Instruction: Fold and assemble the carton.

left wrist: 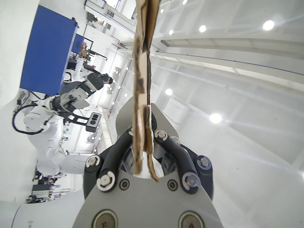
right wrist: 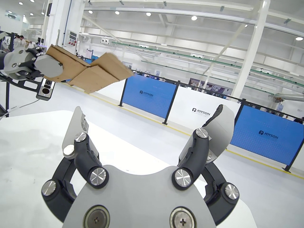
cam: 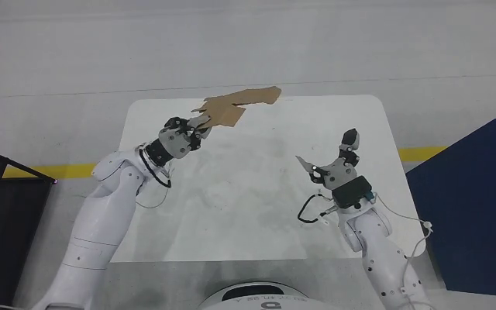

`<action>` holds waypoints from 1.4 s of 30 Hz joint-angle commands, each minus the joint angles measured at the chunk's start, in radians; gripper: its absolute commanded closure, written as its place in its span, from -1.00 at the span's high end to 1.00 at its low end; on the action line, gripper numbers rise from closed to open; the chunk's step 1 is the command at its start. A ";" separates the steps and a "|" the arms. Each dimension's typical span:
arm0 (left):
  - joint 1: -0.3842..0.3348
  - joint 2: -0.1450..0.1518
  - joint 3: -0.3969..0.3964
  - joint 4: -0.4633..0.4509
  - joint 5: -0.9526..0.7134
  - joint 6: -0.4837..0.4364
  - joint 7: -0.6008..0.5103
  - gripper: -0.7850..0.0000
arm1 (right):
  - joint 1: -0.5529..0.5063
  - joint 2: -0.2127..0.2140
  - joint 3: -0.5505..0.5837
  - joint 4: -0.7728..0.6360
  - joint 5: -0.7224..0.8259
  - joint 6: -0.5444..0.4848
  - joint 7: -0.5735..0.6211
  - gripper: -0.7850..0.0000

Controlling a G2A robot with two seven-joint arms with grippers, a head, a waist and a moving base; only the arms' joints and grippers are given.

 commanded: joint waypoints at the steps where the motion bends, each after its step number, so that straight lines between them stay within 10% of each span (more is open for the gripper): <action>1: 0.001 0.000 0.000 0.000 -0.043 0.000 0.001 -1.00 | 0.000 0.000 0.000 0.000 0.000 -0.001 -0.001 1.00; 11: -0.012 0.011 0.018 -0.063 0.264 -0.092 0.088 -1.00 | 0.074 0.008 -0.065 -0.010 -0.291 -0.044 0.175 1.00; 18: -0.036 0.026 0.053 -0.143 0.506 0.068 0.147 -1.00 | 0.114 0.006 -0.145 -0.049 -0.570 0.038 0.321 0.95; 25: -0.019 0.041 0.061 -0.203 0.594 0.184 0.098 -1.00 | 0.135 0.006 -0.168 -0.040 -0.684 0.034 0.412 0.56; 29: -0.017 0.048 0.066 -0.209 0.616 0.217 0.060 -1.00 | 0.162 0.007 -0.174 -0.008 -0.706 -0.002 0.432 -0.05; 39: -0.006 0.060 0.070 -0.218 0.659 0.216 0.015 -1.00 | 0.201 0.014 -0.192 0.020 -0.777 -0.121 0.465 -0.52; 42: -0.003 0.063 0.071 -0.215 0.674 0.213 0.010 -1.00 | 0.203 0.015 -0.202 0.016 -0.811 -0.131 0.499 -1.00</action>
